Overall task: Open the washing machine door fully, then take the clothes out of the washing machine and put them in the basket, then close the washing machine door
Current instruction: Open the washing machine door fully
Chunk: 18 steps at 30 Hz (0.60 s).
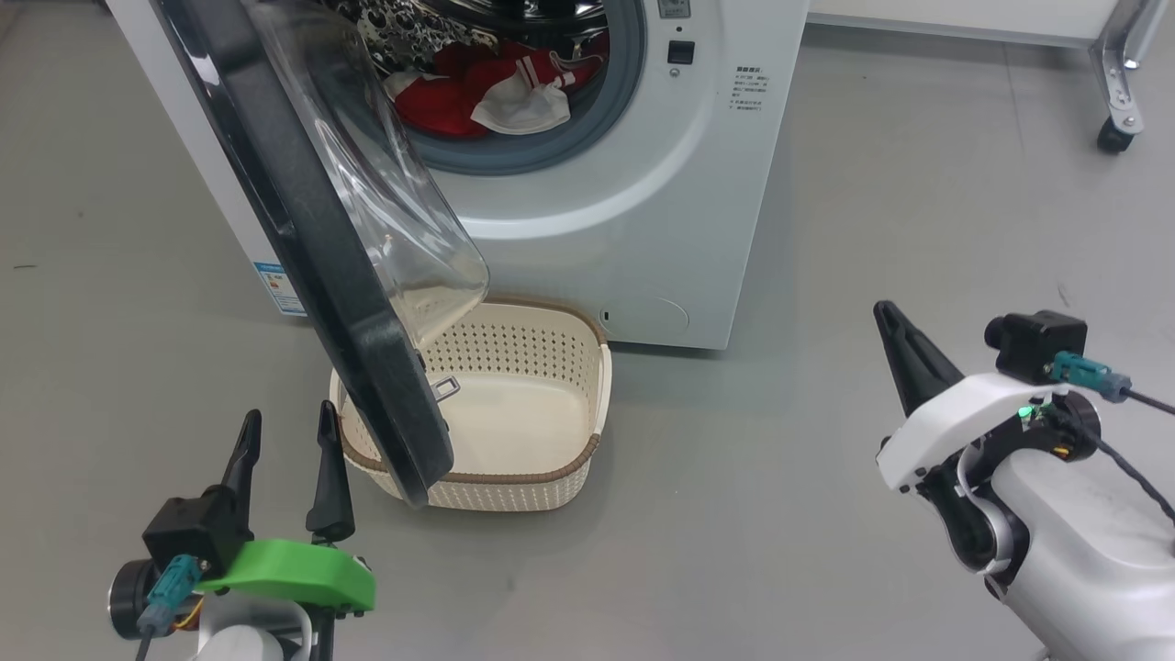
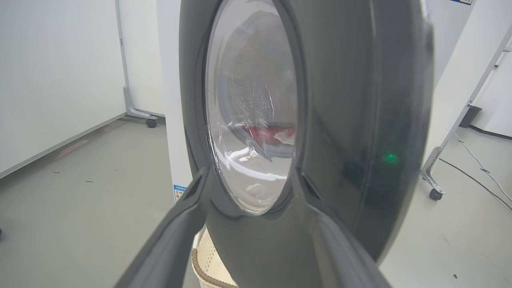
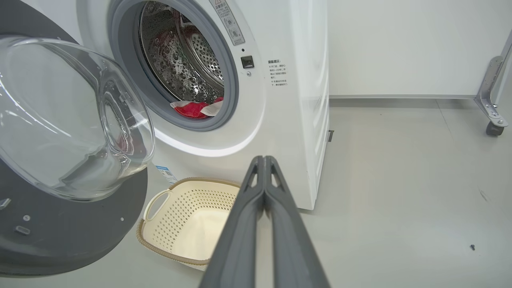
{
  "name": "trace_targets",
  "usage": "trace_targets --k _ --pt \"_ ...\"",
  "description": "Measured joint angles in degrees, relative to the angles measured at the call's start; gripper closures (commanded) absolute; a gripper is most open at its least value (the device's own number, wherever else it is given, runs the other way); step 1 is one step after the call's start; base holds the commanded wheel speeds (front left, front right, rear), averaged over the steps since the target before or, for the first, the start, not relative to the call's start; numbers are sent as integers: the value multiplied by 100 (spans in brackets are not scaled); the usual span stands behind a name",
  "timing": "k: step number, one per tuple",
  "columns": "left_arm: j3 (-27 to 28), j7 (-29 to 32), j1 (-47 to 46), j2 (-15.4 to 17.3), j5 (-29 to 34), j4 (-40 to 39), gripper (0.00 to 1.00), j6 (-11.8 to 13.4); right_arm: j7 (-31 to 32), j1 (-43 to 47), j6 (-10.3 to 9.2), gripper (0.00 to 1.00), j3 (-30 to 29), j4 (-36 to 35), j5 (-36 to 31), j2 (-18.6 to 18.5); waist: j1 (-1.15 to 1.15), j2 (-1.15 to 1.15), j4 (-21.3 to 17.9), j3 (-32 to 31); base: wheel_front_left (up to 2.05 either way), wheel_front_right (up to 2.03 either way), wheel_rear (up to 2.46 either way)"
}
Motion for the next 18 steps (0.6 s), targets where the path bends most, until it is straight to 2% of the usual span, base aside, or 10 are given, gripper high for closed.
trace_targets --k 6,7,11,14,15,16,17,18 --pt "76 0 73 1 45 -1 0 -68 86 337 -353 100 -252 -185 -414 24 0 0 -93 -64 0 0 0" --pt "76 0 73 1 45 -1 0 -68 86 337 -353 100 -252 -185 -414 24 0 0 -93 -64 0 0 0" --pt "129 0 86 1 77 -4 0 -103 133 493 -590 100 -1048 -577 -771 162 0 0 -130 -71 0 0 0" --pt "164 0 86 1 78 -11 0 -123 133 705 -637 100 -1425 -806 -1014 260 0 0 -156 -67 0 0 0" --pt "169 0 87 1 78 -13 0 -125 134 813 -638 95 -1511 -875 -1092 301 0 0 -165 -65 0 0 0" --pt "174 0 87 1 80 -13 0 -135 133 918 -644 67 -1570 -934 -1171 334 0 0 -173 -63 0 0 0" --pt "178 0 88 1 88 -13 0 -157 133 1018 -644 29 -1613 -998 -1298 359 0 0 -182 -61 0 0 0" --pt "182 0 90 1 88 -13 0 -167 133 1102 -644 0 -1656 -1067 -1428 378 0 0 -189 -59 0 0 0"
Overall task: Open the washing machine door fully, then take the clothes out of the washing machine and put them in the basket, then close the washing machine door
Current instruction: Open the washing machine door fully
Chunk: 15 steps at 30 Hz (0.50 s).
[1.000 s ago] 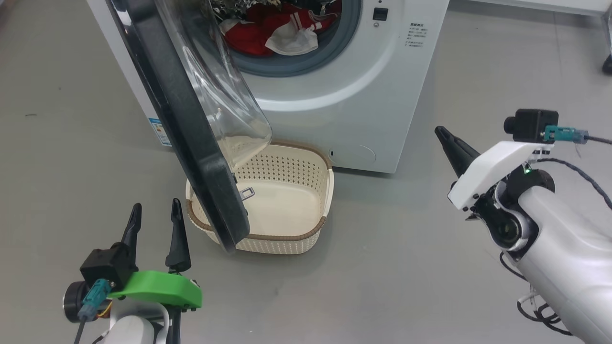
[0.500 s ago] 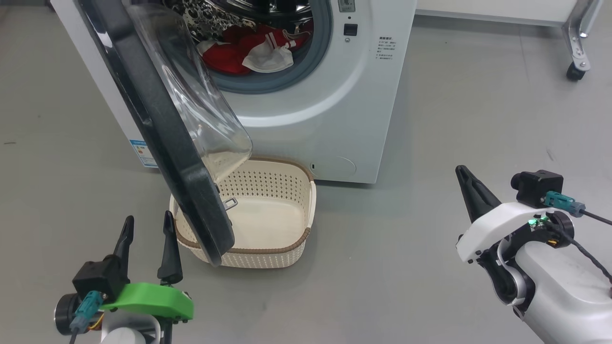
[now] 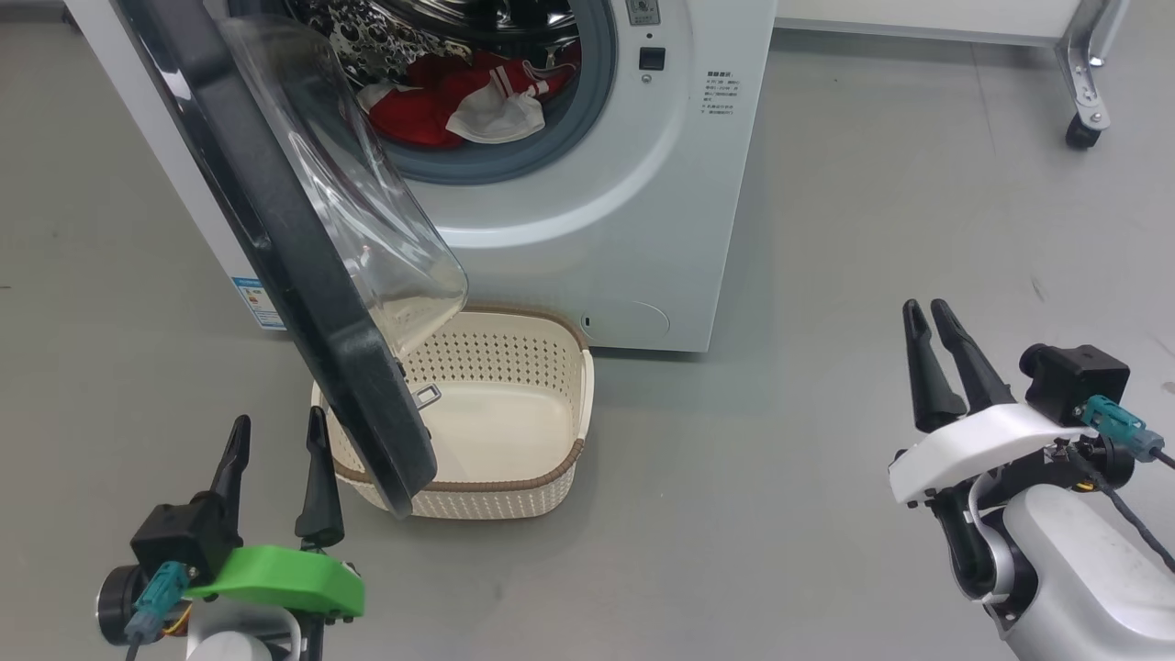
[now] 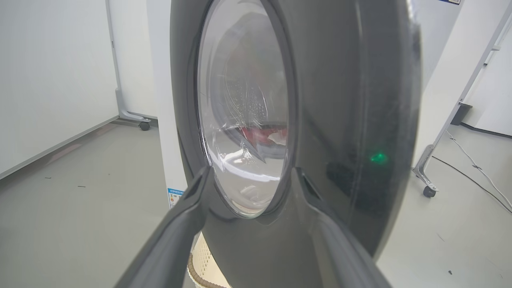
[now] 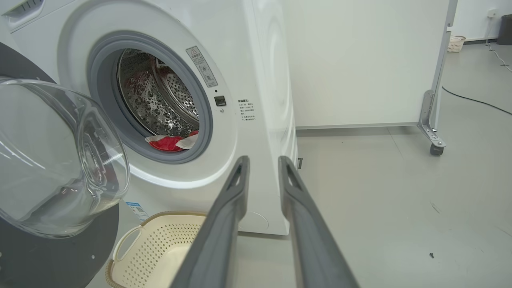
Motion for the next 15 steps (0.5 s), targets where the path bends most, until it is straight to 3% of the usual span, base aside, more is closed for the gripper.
trace_targets --k 15 --pt "37 0 27 -1 90 31 0 -81 0 881 -44 0 -432 -514 -843 233 0 0 -28 -32 0 0 0"
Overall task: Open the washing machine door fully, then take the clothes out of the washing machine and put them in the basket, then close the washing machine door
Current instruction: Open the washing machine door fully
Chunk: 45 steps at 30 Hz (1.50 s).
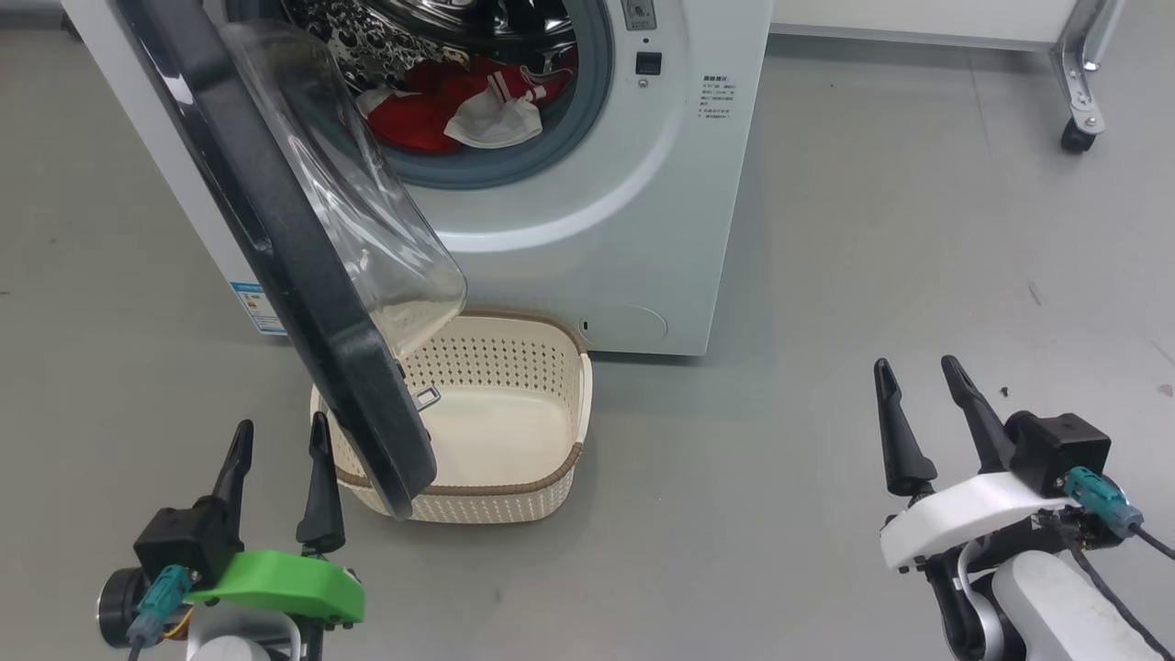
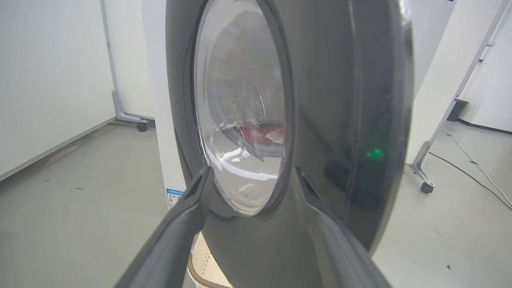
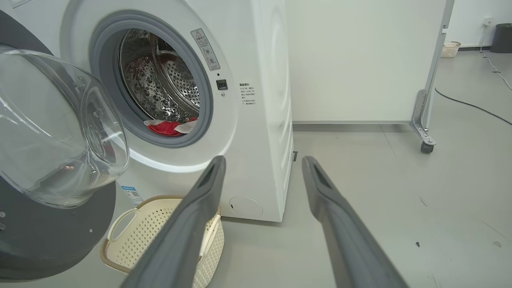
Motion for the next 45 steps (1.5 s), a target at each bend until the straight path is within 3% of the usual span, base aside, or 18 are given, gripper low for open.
trace_targets --k 20,45 --pt "-53 0 88 0 1 56 0 -71 0 608 12 0 -263 -243 -590 252 0 0 -21 -56 0 0 0" --pt "-81 0 142 0 0 65 0 -71 0 859 202 0 -550 -280 -914 471 -1 0 -38 6 0 0 0"
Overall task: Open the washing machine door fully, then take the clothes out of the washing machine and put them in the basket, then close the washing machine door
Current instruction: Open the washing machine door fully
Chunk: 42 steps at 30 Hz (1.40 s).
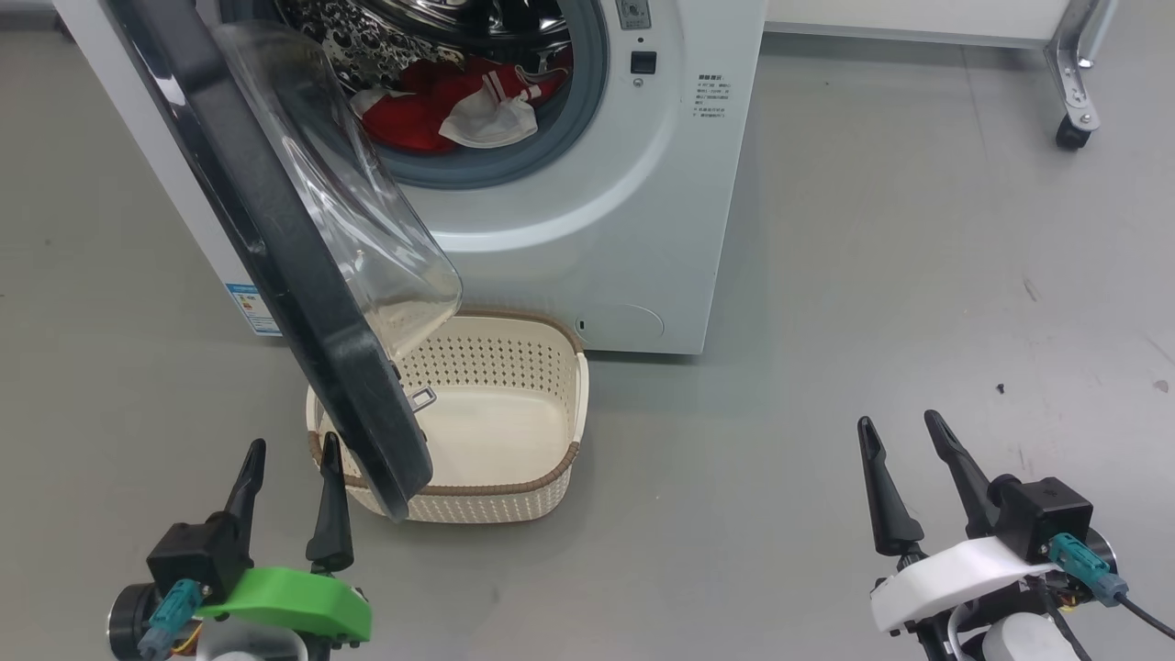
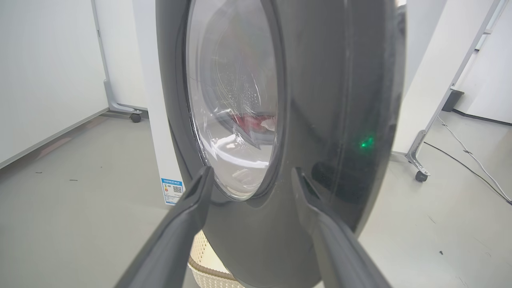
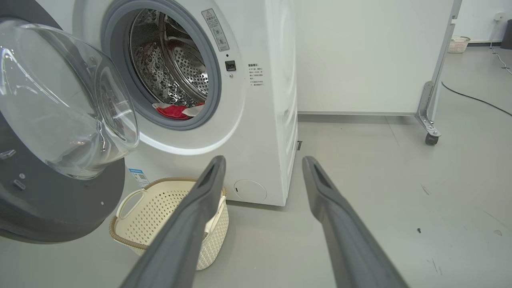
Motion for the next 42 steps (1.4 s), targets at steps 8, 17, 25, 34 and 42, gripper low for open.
trace_targets --k 8,17,25,34,42 --pt "-2 0 -1 0 0 0 0 0 0 20 59 0 -97 0 -82 59 0 0 -3 19 0 0 0" --pt "-1 0 -1 0 0 0 0 0 0 36 123 0 -175 10 -146 135 0 0 3 18 0 0 0" --pt "-1 0 -1 0 0 0 0 1 0 52 189 0 -234 43 -242 186 0 0 1 18 0 0 0" --pt "-42 0 -1 0 3 47 100 1 0 62 261 0 -282 116 -338 203 0 0 -11 2 0 0 0" --pt "-29 0 -1 0 9 46 100 1 0 70 312 0 -352 155 -357 307 0 0 -13 -1 0 0 0"
